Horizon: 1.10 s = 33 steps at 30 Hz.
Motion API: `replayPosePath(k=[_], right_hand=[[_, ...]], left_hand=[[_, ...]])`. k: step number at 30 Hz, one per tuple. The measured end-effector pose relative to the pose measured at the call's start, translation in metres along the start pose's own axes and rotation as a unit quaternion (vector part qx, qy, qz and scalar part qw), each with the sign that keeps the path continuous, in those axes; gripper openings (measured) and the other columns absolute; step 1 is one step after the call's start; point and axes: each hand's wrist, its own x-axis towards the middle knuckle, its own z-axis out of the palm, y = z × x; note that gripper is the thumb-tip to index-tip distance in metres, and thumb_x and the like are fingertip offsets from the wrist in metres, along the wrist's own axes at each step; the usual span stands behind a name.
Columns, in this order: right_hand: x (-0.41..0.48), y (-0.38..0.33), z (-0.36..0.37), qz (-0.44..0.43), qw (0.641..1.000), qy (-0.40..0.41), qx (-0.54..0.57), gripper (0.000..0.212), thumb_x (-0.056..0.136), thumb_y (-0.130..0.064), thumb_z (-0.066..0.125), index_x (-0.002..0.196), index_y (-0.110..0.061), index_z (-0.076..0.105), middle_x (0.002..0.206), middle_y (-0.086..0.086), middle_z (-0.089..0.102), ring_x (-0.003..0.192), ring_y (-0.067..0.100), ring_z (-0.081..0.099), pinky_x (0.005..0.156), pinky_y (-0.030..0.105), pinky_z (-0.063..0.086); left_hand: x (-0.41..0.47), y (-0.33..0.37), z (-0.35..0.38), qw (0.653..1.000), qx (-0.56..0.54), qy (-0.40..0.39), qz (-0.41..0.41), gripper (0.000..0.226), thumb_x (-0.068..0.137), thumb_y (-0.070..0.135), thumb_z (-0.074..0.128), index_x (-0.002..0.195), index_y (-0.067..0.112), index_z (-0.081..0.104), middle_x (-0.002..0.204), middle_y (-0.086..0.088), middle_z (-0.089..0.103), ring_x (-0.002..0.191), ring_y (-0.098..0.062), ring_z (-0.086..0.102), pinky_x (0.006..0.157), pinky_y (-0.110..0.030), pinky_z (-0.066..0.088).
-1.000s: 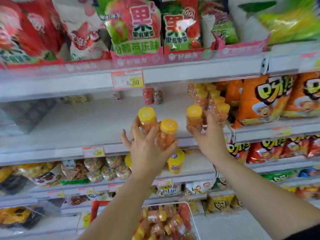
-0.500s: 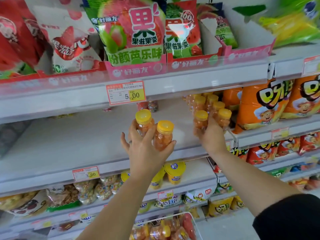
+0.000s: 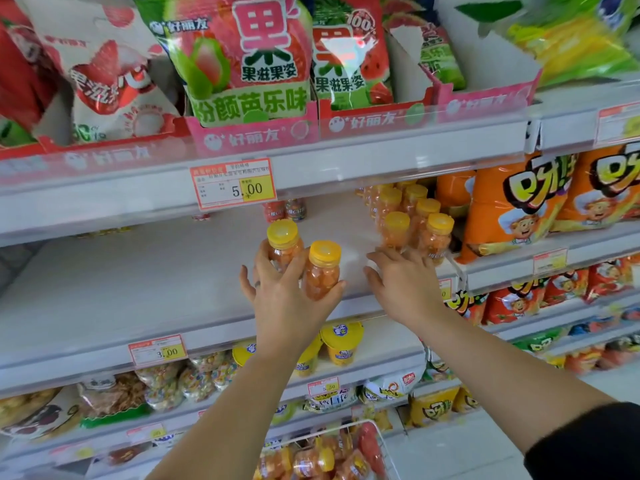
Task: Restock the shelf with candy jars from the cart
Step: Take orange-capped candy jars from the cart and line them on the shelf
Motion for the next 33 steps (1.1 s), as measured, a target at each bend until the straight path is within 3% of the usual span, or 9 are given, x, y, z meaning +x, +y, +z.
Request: replayPosePath(k=[7, 17, 21, 23, 26, 30, 33], right_hand=[[0.017, 0.011, 0.003, 0.013, 0.998, -0.058, -0.019, 0.043, 0.099, -0.046, 0.041, 0.135, -0.026, 0.054, 0.139, -0.003, 0.057, 0.115, 0.036, 0.053, 0.091, 0.043, 0.041], [0.020, 0.020, 0.006, 0.000, 0.997, -0.073, 0.005, 0.042, 0.099, -0.041, 0.045, 0.134, -0.021, 0.057, 0.139, -0.001, 0.056, 0.121, 0.033, 0.049, 0.093, 0.043, 0.043], [0.008, 0.019, -0.005, -0.043, 0.987, -0.040, 0.148, 0.035, 0.096, -0.028, 0.057, 0.127, -0.015, 0.065, 0.142, 0.007, 0.055, 0.128, 0.031, 0.049, 0.107, 0.047, 0.039], [-0.006, 0.009, -0.020, -0.046, 0.957, -0.084, 0.272, 0.045, 0.091, -0.025, 0.066, 0.134, -0.019, 0.058, 0.143, -0.001, 0.051, 0.130, 0.016, 0.046, 0.109, 0.037, 0.039], [-0.018, -0.015, -0.042, -0.047, 0.906, -0.175, 0.382, 0.068, 0.083, -0.029, 0.076, 0.143, -0.028, 0.045, 0.134, -0.013, 0.054, 0.116, -0.001, 0.052, 0.097, 0.026, 0.047], [-0.012, -0.040, -0.050, -0.020, 0.872, -0.138, 0.469, 0.057, 0.078, -0.025, 0.079, 0.130, -0.030, 0.054, 0.113, -0.017, 0.066, 0.101, 0.003, 0.062, 0.088, 0.031, 0.053], [-0.009, -0.045, -0.048, -0.007, 0.867, -0.112, 0.486, 0.054, 0.076, -0.022, 0.081, 0.124, -0.027, 0.057, 0.108, -0.015, 0.068, 0.099, 0.008, 0.063, 0.087, 0.036, 0.053]], left_hand=[[0.002, -0.003, -0.002, 1.000, -0.005, -0.002, -0.020, 0.070, 0.066, 0.075, 0.062, 0.125, 0.038, 0.057, 0.148, -0.009, 0.034, 0.142, -0.021, 0.026, 0.119, -0.059, 0.010], [0.002, -0.004, 0.005, 1.000, -0.002, -0.003, -0.016, 0.065, 0.068, 0.074, 0.063, 0.123, 0.041, 0.054, 0.146, -0.009, 0.035, 0.144, -0.023, 0.024, 0.117, -0.062, 0.014], [0.002, -0.005, 0.007, 0.999, -0.009, -0.018, -0.030, 0.072, 0.067, 0.076, 0.058, 0.128, 0.037, 0.057, 0.149, -0.007, 0.032, 0.146, -0.020, 0.020, 0.119, -0.058, 0.011], [0.003, -0.005, 0.008, 0.999, -0.024, -0.019, -0.040, 0.073, 0.067, 0.076, 0.059, 0.127, 0.035, 0.059, 0.148, -0.006, 0.032, 0.145, -0.021, 0.022, 0.118, -0.058, 0.013], [0.004, 0.002, 0.012, 0.997, -0.051, -0.022, -0.062, 0.074, 0.065, 0.078, 0.057, 0.122, 0.033, 0.064, 0.147, -0.004, 0.033, 0.142, -0.021, 0.025, 0.116, -0.056, 0.019], [0.008, 0.016, 0.015, 0.994, -0.083, -0.013, -0.064, 0.060, 0.063, 0.074, 0.062, 0.108, 0.035, 0.066, 0.143, -0.003, 0.038, 0.135, -0.020, 0.032, 0.112, -0.054, 0.026], [0.010, 0.021, 0.013, 0.993, -0.102, -0.014, -0.061, 0.059, 0.063, 0.073, 0.063, 0.111, 0.039, 0.064, 0.141, 0.002, 0.037, 0.133, -0.016, 0.030, 0.113, -0.054, 0.027]])
